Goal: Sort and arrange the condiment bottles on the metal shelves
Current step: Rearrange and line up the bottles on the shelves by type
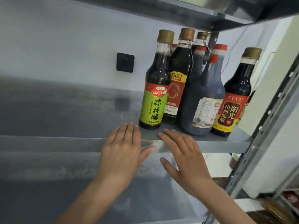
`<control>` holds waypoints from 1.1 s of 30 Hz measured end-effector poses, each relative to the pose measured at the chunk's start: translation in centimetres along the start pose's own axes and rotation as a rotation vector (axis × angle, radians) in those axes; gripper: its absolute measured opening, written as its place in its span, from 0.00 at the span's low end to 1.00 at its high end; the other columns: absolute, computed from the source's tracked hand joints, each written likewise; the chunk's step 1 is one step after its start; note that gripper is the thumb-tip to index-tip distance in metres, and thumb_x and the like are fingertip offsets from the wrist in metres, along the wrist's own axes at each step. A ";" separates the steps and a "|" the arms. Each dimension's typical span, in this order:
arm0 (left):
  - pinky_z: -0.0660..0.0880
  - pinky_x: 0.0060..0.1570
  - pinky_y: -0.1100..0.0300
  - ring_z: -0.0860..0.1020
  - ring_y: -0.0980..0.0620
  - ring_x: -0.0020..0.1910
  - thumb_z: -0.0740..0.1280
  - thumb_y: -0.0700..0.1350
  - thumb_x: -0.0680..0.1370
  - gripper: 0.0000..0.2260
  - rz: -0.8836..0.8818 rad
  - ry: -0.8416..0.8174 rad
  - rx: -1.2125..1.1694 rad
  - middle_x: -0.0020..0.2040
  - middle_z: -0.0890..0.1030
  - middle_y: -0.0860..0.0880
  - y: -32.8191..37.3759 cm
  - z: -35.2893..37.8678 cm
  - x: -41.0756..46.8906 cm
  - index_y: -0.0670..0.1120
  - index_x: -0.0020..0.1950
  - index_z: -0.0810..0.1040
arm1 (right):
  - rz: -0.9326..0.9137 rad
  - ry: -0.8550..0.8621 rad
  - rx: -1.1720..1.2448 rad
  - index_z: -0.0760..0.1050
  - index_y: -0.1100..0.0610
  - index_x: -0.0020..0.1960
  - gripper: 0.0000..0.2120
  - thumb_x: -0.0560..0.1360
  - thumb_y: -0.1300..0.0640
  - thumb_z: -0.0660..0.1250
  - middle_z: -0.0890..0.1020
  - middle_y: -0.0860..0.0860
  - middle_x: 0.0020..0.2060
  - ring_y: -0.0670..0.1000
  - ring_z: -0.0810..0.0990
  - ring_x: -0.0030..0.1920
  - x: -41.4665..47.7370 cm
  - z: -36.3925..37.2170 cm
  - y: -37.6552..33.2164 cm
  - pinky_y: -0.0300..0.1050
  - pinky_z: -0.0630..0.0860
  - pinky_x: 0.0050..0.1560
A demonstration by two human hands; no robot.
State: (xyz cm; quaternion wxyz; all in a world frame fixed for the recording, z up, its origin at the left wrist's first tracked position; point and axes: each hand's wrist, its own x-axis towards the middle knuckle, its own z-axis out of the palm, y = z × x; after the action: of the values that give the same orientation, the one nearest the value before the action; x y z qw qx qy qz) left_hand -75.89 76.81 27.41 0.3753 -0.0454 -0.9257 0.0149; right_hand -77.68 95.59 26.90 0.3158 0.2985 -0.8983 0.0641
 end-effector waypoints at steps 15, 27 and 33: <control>0.74 0.58 0.50 0.77 0.51 0.58 0.73 0.60 0.68 0.32 -0.398 -0.257 -0.873 0.60 0.78 0.52 1.5 -1.6 7.0 0.50 0.67 0.66 | 0.032 -0.094 0.172 0.70 0.46 0.69 0.29 0.77 0.35 0.44 0.72 0.42 0.68 0.42 0.70 0.67 3.4 -2.3 0.9 0.38 0.68 0.60; 0.75 0.57 0.58 0.79 0.55 0.56 0.75 0.45 0.70 0.26 -0.425 -0.333 -1.146 0.58 0.81 0.52 -0.7 -1.2 9.0 0.48 0.65 0.71 | 0.176 -0.097 0.299 0.56 0.45 0.74 0.29 0.76 0.35 0.51 0.61 0.39 0.73 0.43 0.63 0.71 4.4 -2.5 0.3 0.41 0.64 0.64; 0.74 0.61 0.52 0.79 0.53 0.56 0.77 0.45 0.68 0.28 -0.461 -0.347 -1.132 0.58 0.81 0.51 -3.6 -0.3 9.7 0.48 0.65 0.72 | 0.280 0.192 0.836 0.68 0.51 0.69 0.24 0.75 0.56 0.68 0.72 0.44 0.66 0.43 0.69 0.67 6.5 -3.8 -0.5 0.49 0.68 0.68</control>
State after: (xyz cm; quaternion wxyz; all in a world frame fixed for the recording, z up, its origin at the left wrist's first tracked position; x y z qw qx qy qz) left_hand -82.88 74.16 34.61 0.1314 -0.0332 -0.8235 -0.5508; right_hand -79.49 93.13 33.79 0.2383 0.2686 -0.7938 0.4909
